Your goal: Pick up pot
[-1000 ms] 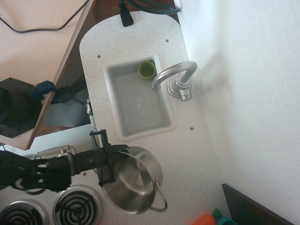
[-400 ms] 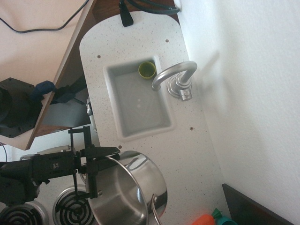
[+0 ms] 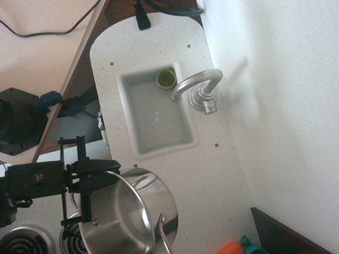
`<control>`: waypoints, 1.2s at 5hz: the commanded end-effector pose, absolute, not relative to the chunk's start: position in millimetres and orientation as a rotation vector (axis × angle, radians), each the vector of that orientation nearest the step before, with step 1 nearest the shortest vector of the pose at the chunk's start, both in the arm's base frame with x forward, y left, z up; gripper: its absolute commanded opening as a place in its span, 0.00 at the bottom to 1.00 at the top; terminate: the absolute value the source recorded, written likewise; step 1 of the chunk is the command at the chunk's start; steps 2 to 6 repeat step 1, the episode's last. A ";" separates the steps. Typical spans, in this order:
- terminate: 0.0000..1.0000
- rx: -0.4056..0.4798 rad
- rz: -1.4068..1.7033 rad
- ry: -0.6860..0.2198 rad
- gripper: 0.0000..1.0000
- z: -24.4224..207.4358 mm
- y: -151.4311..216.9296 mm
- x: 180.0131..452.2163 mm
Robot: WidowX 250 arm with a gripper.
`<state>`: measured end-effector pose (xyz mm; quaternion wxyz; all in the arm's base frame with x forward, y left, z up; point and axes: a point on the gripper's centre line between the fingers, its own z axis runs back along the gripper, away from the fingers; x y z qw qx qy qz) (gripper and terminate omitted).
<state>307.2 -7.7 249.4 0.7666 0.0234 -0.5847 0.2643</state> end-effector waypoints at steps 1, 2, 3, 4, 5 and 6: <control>1.00 -0.010 0.581 -1.279 0.00 252.4 -15.2 303.2; 1.00 -0.010 0.581 -1.279 0.00 252.4 -15.2 303.2; 1.00 -0.010 0.581 -1.279 0.00 252.4 -15.2 303.2; 1.00 -0.010 0.581 -1.279 0.00 252.4 -15.2 303.2; 1.00 -0.010 0.581 -1.279 0.00 252.4 -15.2 303.2; 1.00 -0.010 0.581 -1.279 0.00 252.4 -15.2 303.2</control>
